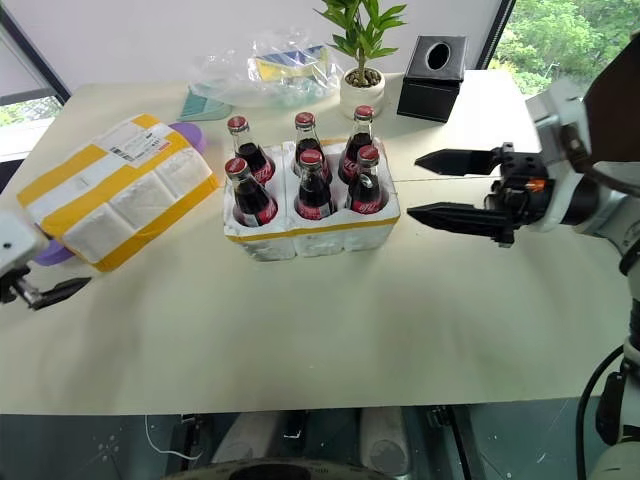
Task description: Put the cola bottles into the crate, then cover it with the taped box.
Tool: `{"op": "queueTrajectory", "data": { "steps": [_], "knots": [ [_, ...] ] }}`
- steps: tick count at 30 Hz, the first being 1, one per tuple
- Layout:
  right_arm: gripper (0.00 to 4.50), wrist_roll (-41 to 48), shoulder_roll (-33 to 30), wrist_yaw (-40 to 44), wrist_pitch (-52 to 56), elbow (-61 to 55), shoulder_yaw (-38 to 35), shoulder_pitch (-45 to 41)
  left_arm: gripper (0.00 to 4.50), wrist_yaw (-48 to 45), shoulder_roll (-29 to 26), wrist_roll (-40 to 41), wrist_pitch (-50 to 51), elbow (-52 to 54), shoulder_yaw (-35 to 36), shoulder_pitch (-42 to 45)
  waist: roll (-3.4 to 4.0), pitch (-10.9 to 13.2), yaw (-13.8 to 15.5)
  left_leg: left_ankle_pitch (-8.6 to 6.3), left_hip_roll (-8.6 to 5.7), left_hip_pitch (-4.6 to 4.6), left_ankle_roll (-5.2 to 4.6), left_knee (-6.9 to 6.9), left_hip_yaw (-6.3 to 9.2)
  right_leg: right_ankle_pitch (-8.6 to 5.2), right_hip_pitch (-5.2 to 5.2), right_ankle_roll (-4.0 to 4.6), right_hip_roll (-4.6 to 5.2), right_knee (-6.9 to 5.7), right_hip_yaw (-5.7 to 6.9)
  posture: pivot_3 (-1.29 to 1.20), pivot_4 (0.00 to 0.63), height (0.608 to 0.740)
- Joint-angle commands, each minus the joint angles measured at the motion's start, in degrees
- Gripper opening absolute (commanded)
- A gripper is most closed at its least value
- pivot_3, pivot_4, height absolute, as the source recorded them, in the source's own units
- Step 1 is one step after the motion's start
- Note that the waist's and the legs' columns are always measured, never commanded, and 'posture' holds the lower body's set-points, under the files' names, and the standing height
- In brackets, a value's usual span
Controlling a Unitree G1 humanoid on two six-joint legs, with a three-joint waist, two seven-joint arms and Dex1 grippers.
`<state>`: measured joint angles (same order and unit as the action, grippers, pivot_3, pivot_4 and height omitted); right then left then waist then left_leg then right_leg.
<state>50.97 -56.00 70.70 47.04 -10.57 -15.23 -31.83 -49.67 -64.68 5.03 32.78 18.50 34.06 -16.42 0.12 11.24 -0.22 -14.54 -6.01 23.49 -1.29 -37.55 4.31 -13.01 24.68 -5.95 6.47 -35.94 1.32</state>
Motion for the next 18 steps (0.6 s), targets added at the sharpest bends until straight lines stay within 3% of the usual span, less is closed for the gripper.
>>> {"op": "queueTrajectory", "data": {
  "steps": [1,7,11,18],
  "knots": [
    [4.45,1.3,0.8,-0.1,-0.8,-1.8,0.0,-1.9,4.5,6.4,0.6,-7.6,-3.6,-1.5,-2.5,-0.4,0.0,0.0,0.7,0.0,0.0,0.0,0.0,0.01,0.0,0.0,0.02,0.0,0.0,0.0,0.0,0.0,0.15,0.74],
    [4.45,1.9,2.2,-1.2,-0.2,-2.5,0.4,-3.3,4.5,20.7,5.3,-17.9,-11.3,-10.9,-14.2,6.2,0.01,0.0,1.5,-0.08,-0.02,-0.01,0.16,0.06,0.0,0.09,0.01,-0.15,0.02,0.01,0.01,0.0,0.15,0.74],
    [4.45,4.0,2.6,-3.0,1.2,-3.5,-0.8,-3.3,4.5,27.1,8.0,-21.7,-15.7,-16.5,-17.9,10.1,-0.07,0.0,1.6,-0.07,-0.03,-0.01,0.15,0.11,0.0,0.1,0.07,-0.17,0.01,0.0,0.01,0.0,0.15,0.74],
    [4.45,6.3,0.6,-3.9,3.2,-6.4,-2.4,-1.1,4.5,35.9,8.0,-28.1,-27.4,-29.4,-25.4,18.9,-0.08,-0.1,2.4,0.02,-0.03,0.0,0.09,0.17,-0.01,0.11,0.15,-0.17,0.0,-0.05,0.02,0.0,0.15,0.74]
  ]
}}
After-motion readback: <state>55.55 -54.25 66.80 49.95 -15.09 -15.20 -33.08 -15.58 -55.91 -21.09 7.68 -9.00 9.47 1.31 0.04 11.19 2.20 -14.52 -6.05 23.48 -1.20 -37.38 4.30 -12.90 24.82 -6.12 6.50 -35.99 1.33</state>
